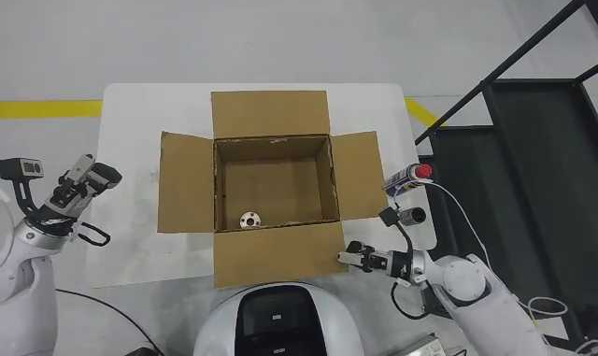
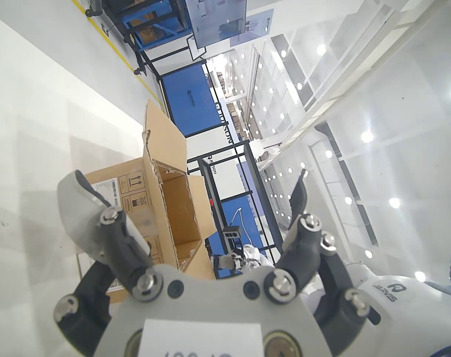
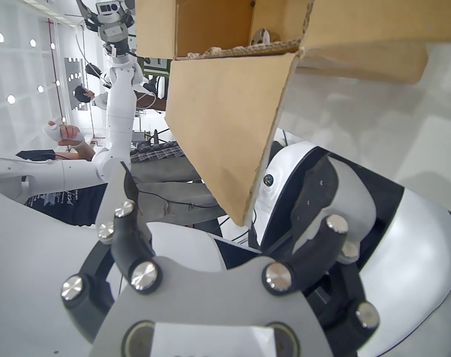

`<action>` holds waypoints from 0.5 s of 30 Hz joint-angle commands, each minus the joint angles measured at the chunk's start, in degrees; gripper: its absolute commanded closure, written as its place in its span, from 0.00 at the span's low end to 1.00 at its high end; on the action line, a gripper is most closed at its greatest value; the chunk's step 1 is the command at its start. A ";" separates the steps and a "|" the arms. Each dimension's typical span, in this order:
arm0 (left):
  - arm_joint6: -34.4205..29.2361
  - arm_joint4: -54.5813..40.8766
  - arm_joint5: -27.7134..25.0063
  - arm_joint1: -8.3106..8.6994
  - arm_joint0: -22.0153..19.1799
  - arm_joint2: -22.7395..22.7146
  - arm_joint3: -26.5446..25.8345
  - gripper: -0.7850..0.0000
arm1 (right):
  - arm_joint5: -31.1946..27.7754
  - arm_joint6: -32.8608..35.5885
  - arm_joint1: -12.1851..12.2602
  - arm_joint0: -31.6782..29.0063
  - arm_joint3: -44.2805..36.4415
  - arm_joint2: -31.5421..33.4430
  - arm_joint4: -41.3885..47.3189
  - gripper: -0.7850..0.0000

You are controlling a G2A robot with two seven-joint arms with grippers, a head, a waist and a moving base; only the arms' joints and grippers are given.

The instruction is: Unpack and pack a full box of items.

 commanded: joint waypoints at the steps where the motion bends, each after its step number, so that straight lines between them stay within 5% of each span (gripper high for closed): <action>1: 0.00 0.00 0.00 0.00 0.00 0.00 0.00 0.00 | 0.73 0.87 -0.05 0.18 0.60 -1.21 0.09 0.00; 6: 0.00 0.00 0.00 0.00 0.00 0.00 0.00 0.00 | 1.52 1.79 -0.43 1.44 1.32 -5.36 0.08 0.00; 7: 0.00 0.00 0.00 0.00 0.00 0.00 0.00 0.00 | 1.58 1.61 -0.53 1.77 1.45 -6.11 0.04 0.22; 8: 0.00 0.00 0.00 0.00 0.00 0.00 0.00 0.00 | 1.42 1.51 -0.62 2.05 1.46 -6.85 0.16 0.81; 9: 0.00 0.00 0.00 0.00 0.00 0.00 0.00 0.00 | 1.18 1.42 -0.71 2.27 1.60 -7.43 0.66 0.99; 15: 0.00 0.00 0.00 0.00 0.00 0.00 0.00 0.00 | -0.32 -0.48 -0.59 1.93 2.22 -6.59 2.38 1.00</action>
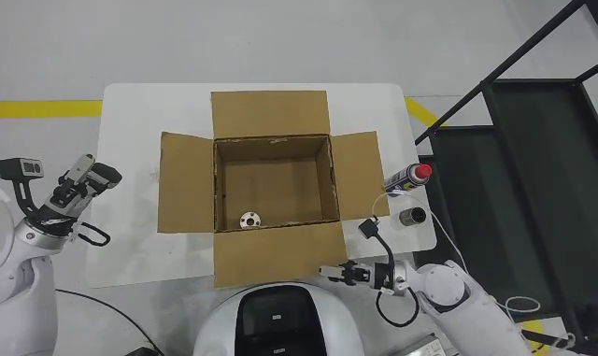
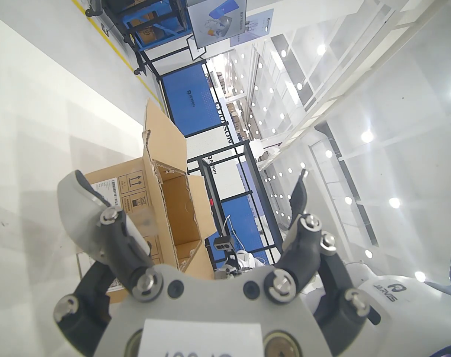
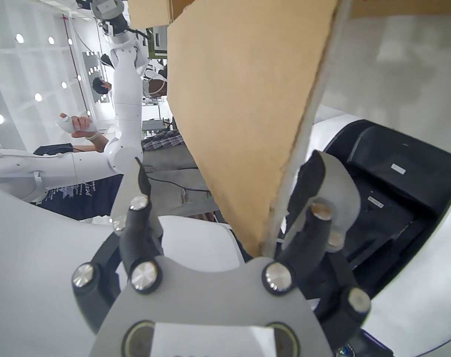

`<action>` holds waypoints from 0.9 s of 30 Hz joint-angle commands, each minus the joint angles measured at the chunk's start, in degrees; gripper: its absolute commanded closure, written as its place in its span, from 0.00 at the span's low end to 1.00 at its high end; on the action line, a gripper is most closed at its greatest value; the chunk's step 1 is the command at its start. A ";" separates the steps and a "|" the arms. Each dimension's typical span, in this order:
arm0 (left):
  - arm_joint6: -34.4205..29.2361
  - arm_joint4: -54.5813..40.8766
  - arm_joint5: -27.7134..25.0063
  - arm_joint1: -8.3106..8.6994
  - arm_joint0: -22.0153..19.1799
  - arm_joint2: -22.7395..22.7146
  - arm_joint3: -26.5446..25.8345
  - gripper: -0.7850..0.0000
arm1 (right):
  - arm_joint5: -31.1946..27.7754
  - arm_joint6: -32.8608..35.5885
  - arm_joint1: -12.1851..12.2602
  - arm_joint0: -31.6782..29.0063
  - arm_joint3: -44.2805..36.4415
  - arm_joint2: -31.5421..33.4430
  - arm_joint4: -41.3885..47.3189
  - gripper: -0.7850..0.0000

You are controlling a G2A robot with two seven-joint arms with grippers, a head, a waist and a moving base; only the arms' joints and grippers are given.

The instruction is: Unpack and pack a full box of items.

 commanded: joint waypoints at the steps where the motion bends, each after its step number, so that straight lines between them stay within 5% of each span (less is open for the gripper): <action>1: 0.00 0.00 0.00 0.00 0.00 0.00 0.00 0.00 | -0.27 -0.65 0.14 -0.47 -0.17 0.83 0.13 1.00; 9: 0.00 0.00 0.00 0.00 0.00 0.00 0.00 0.00 | 0.10 -2.55 0.27 -1.91 -1.22 1.43 2.41 1.00; 27: 0.00 0.00 0.00 0.00 0.00 0.00 0.00 0.00 | 0.57 0.53 0.14 -3.73 -5.00 1.42 23.31 1.00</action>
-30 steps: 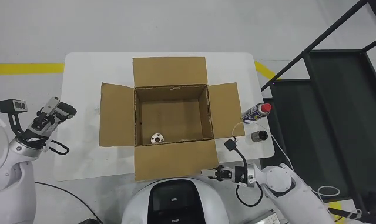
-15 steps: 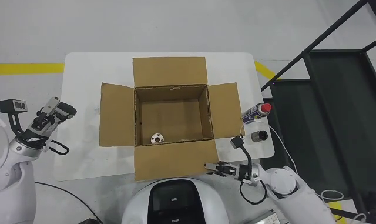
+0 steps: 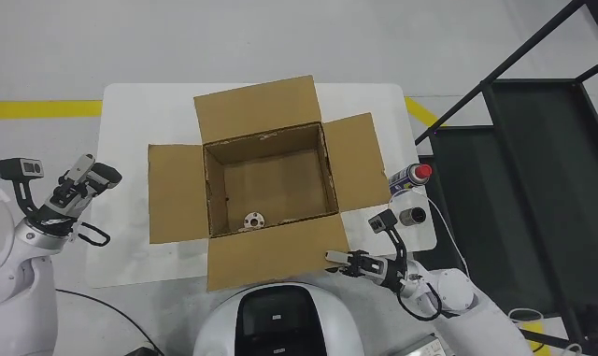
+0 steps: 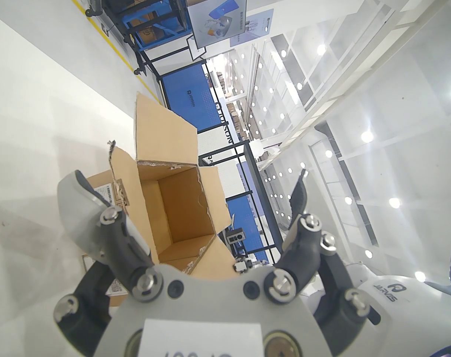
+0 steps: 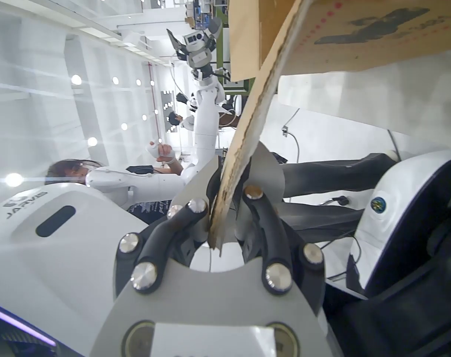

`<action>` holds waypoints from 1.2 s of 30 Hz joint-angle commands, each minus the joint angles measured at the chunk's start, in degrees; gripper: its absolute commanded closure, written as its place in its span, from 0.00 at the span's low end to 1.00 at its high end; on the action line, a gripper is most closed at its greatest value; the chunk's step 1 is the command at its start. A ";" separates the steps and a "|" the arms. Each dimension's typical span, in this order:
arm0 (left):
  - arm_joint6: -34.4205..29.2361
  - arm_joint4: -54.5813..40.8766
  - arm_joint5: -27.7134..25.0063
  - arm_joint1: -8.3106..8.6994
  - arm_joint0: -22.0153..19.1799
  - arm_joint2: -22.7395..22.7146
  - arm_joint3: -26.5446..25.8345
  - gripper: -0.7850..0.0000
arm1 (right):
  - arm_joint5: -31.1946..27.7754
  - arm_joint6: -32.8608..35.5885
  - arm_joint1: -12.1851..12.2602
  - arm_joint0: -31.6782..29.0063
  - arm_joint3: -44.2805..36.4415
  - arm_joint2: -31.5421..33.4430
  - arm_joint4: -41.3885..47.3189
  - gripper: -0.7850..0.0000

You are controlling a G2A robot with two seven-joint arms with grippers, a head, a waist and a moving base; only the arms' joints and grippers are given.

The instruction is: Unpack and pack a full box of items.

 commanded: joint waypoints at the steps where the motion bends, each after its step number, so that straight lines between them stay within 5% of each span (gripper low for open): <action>1: 0.00 0.00 0.00 0.00 0.00 0.00 0.00 0.00 | 0.72 0.23 -0.02 0.22 0.30 -0.02 1.18 1.00; 23: -1.10 4.73 2.92 0.62 3.05 -0.22 -1.50 0.00 | 3.54 -1.97 -0.38 1.01 2.04 -0.93 -0.47 1.00; 36: 2.31 7.16 0.86 1.01 4.09 -0.24 -2.65 0.00 | 4.88 -2.30 -0.74 -1.67 -1.44 -0.73 9.43 1.00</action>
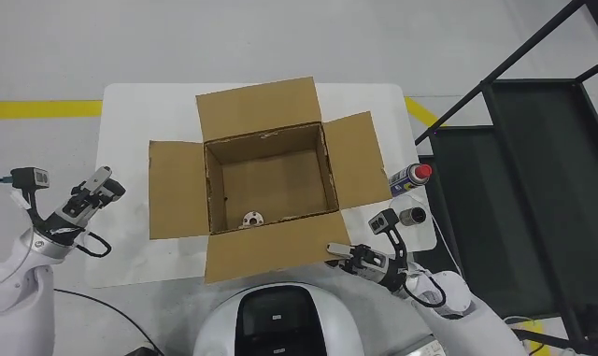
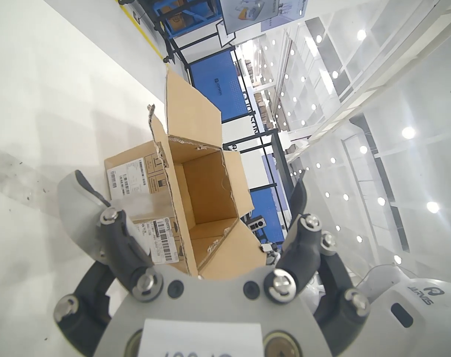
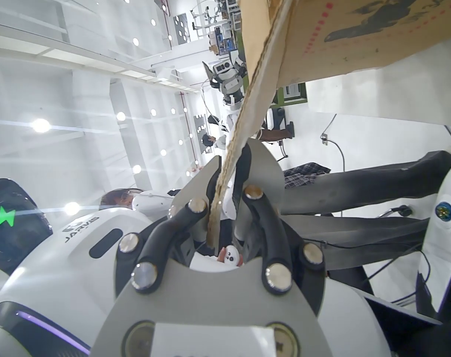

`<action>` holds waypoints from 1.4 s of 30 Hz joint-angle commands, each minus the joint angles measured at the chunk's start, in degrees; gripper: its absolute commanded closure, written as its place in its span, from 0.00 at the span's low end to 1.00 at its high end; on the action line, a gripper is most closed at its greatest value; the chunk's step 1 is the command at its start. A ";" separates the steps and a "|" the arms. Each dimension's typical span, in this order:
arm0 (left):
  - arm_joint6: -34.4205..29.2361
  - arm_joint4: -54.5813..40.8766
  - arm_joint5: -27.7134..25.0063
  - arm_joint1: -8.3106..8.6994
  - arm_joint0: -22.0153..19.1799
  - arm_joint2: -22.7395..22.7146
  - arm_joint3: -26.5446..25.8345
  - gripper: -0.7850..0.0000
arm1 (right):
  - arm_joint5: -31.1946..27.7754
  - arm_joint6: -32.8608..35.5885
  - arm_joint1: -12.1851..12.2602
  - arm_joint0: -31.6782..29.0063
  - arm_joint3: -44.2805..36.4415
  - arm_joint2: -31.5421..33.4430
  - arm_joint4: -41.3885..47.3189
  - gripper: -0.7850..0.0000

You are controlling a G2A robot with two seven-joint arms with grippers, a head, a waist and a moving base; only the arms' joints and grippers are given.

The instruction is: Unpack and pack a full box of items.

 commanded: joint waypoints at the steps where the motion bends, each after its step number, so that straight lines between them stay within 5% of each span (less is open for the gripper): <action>1: 0.11 -0.17 -0.23 0.08 0.26 -0.14 -0.03 0.00 | 0.29 -0.13 -0.08 -0.35 -0.36 -0.16 1.14 1.00; 30: 2.81 -1.96 -2.99 0.88 2.42 -1.43 -0.61 0.00 | 2.45 0.71 -1.59 -1.41 -1.44 -1.72 15.79 1.00; 42: 2.81 -1.96 -2.99 0.88 2.42 -1.43 -0.61 0.00 | 3.53 2.38 -1.75 -0.04 0.14 -1.38 10.27 1.00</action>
